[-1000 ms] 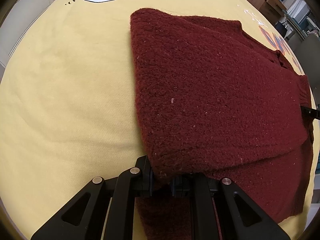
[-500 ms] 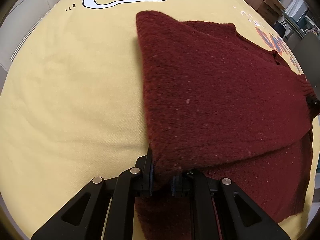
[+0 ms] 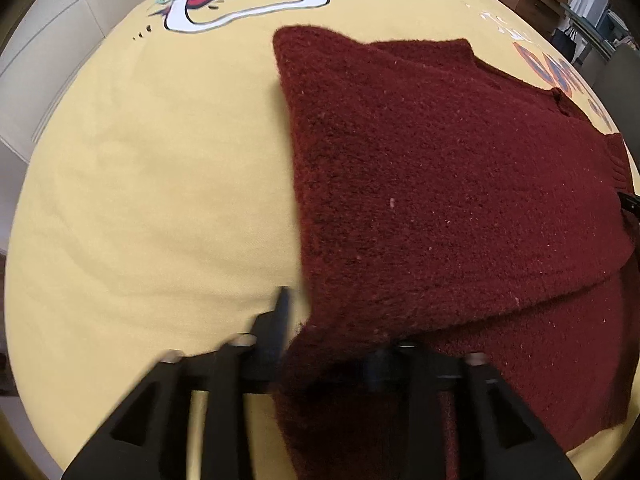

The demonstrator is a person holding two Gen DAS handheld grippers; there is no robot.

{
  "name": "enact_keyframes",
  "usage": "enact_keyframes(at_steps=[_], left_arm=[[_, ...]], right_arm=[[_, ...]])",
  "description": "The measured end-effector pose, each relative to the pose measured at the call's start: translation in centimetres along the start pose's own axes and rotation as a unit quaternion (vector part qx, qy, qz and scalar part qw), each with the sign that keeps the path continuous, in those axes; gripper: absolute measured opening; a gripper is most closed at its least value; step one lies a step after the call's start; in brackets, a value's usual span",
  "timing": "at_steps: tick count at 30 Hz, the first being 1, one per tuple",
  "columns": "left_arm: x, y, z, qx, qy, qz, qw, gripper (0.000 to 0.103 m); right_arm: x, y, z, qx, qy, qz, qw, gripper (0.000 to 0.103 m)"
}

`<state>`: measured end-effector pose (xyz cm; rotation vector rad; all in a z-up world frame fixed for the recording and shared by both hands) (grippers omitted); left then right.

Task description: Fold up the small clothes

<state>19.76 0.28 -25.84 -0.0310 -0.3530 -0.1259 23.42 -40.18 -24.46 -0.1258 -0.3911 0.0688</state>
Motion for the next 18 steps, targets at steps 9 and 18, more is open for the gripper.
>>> enact_keyframes(at_steps=[9,18], left_arm=[[0.8,-1.9,7.5,-0.012,-0.055,-0.014,0.9983,0.102],[4.8,-9.2,6.1,-0.076,-0.073,-0.021,0.9942,0.102]], right_arm=[[-0.1,-0.2,5.3,0.028,-0.047,-0.021,0.998,0.086],[-0.9,5.0,8.6,0.069,-0.093,0.018,0.993,0.102]])
Point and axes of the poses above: each gripper's, at about its wrist camera, not at the fingertips, and z roughly against the way its jaws point, y to its left, x to its top, the point moved 9 cm from there along -z, roughly the way its jaws point, and after that the axes turned 2 degrees about -y, right-handed, at the moved point
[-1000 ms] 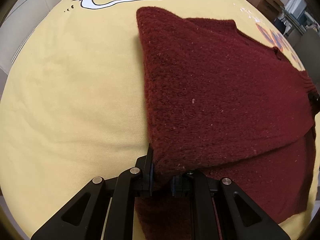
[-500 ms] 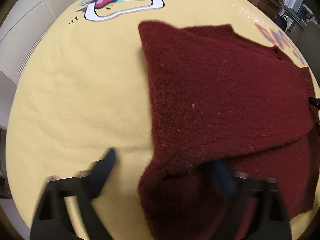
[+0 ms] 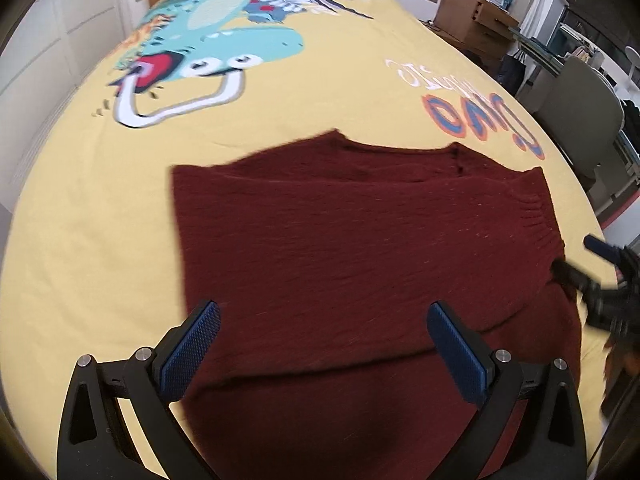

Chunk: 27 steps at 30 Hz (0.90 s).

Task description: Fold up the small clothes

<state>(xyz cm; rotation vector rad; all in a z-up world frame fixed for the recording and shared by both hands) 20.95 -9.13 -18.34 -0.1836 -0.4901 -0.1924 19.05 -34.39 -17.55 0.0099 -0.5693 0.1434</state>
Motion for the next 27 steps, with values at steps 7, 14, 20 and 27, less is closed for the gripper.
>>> enact_keyframes(at_steps=[7,14,20,27], left_arm=[[-1.8,-0.6,-6.1,0.007,0.040,0.009,0.9991,0.102],[-3.8,3.5,-6.8,0.043,0.031,0.010,0.9986,0.102],[-4.8,4.4,-6.6,0.023,0.025,0.011,0.9994,0.102],[-5.2,4.5,-5.7,0.017,0.021,0.020,0.9994,0.102]], right_arm=[[-2.1,3.0,-3.6,0.005,0.019,0.029,0.999,0.102],[-4.1,0.2,-7.3,-0.003,0.046,0.006,0.999,0.102],[-4.7,-2.7,-7.8,0.022,0.056,-0.014,0.998,0.102],[-4.7,-3.0,-7.8,0.040,0.054,-0.021,0.998,0.102]])
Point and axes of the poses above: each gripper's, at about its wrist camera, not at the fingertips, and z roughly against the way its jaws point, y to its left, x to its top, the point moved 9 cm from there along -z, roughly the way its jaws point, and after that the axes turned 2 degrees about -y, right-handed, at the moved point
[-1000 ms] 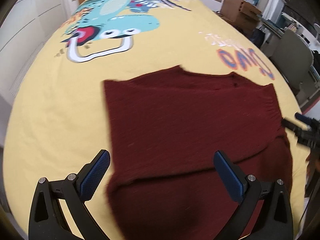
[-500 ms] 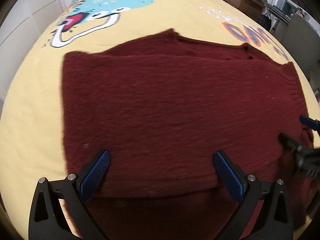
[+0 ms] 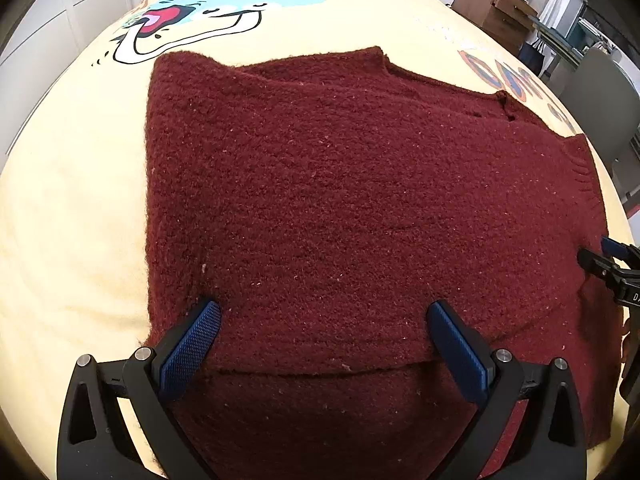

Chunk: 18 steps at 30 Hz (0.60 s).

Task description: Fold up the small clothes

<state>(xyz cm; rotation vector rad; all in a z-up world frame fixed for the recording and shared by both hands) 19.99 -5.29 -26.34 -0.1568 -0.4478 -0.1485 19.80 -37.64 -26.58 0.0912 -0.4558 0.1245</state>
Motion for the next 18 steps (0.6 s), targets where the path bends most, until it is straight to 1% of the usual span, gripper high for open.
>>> enact_keyframes(at_steps=[2,6,7,9,11,14,16,18], left_arm=[[-0.3,0.2,0.8,-0.002,0.001,0.002,1.0000,0.102],[-1.1,0.1,3.0,0.017,0.004,-0.013,0.9998,0.102],[-1.4,0.0,3.6,0.017,0.006,-0.010,0.9998,0.102],[-2.3,-0.1,5.2,0.006,0.007,0.001,1.0000,0.102],[-3.1,-0.3,7.1,-0.008,0.003,0.008,0.9999,0.102],[-4.3,-0.9,9.1,-0.013,0.003,0.001,0.9999,0.102],[-5.8,-0.7,10.8,-0.014,0.000,0.007,0.9999,0.102],[-7.0,-0.5,11.7,-0.018,0.004,0.014,0.9997,0.102]], right_arm=[[0.0,0.2,0.6,0.005,-0.004,0.000,1.000,0.102],[-0.3,-0.2,2.7,0.008,-0.004,-0.003,1.000,0.102],[-0.4,-0.6,3.6,0.004,-0.008,-0.009,1.000,0.102],[-1.0,-1.3,5.0,-0.002,-0.013,-0.018,1.000,0.102],[-2.1,-2.3,6.6,-0.008,-0.015,-0.032,0.999,0.102],[-4.3,-3.5,8.4,-0.013,-0.008,-0.046,0.999,0.102],[-6.2,-4.1,9.3,-0.017,0.003,-0.054,0.998,0.102],[-8.4,-4.3,10.0,-0.013,0.021,-0.056,0.998,0.102]])
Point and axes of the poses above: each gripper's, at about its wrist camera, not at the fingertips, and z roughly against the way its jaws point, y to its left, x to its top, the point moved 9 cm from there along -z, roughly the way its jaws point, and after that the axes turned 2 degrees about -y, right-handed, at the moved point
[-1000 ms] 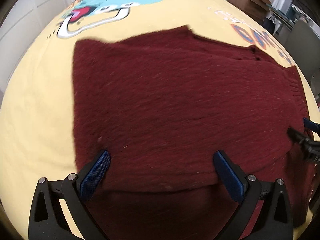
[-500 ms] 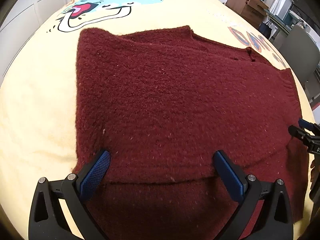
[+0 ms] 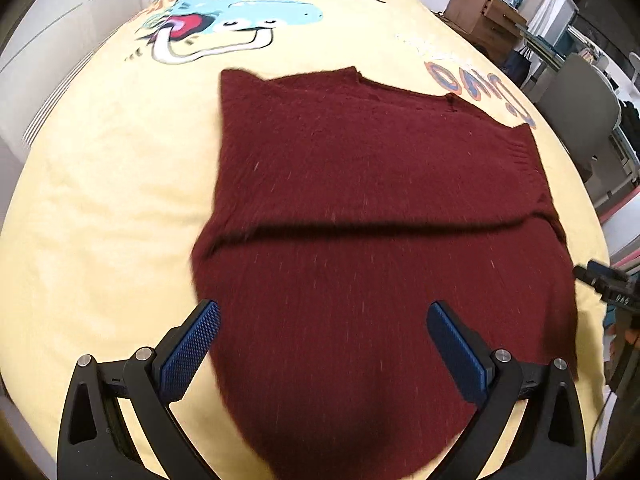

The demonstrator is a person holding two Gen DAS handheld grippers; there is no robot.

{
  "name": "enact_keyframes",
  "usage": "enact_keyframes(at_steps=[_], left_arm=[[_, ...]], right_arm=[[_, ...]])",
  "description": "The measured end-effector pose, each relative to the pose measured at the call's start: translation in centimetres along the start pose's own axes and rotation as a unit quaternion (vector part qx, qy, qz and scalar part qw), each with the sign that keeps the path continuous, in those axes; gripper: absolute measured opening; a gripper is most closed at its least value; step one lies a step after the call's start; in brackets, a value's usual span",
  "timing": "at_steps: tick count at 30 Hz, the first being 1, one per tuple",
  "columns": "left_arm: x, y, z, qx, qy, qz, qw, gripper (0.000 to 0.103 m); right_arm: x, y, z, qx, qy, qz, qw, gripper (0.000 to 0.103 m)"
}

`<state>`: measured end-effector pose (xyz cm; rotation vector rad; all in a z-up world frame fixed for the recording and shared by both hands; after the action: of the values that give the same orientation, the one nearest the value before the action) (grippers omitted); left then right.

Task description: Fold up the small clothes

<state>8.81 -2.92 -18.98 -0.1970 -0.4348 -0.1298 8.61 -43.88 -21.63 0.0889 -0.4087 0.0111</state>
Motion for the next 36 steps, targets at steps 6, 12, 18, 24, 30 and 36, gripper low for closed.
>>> enact_keyframes(at_steps=[6,12,18,24,30,36], left_arm=[[-3.9,0.8,1.8,0.010,0.022,0.029,0.9993,0.102],[-7.1,1.7,1.5,0.010,0.049,0.054,0.9973,0.102],[-10.1,1.7,-0.1,0.013,0.080,0.065,0.9946,0.102],[-11.4,1.2,-1.7,0.001,0.105,0.075,0.9917,0.102],[-12.0,0.6,-3.2,-0.008,0.128,0.065,0.9896,0.067],[-12.1,-1.0,-3.0,-0.065,0.141,0.059,0.9861,0.013]], right_arm=[[-5.8,-0.9,1.0,-0.007,0.041,-0.009,0.999,0.102],[-8.9,-0.6,1.1,0.005,0.064,-0.025,0.998,0.102],[-10.8,-0.4,0.6,0.022,0.088,-0.035,0.995,0.102],[-12.2,0.1,0.2,0.014,0.107,-0.015,0.994,0.102],[-12.9,0.2,0.1,0.005,0.125,-0.014,0.992,0.098],[-13.6,-0.5,0.3,0.004,0.151,-0.045,0.988,0.044]])
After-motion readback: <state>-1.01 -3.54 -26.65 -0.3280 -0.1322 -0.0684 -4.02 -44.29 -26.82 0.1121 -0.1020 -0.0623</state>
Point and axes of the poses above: each gripper's, at about its wrist camera, not at the fingertips, and z roughly against the way its jaws point, y to its left, x to its top, the point moved 9 cm from there along -z, roughly the way its jaws point, and after that the axes turned 2 degrees about -y, right-handed, at the moved point
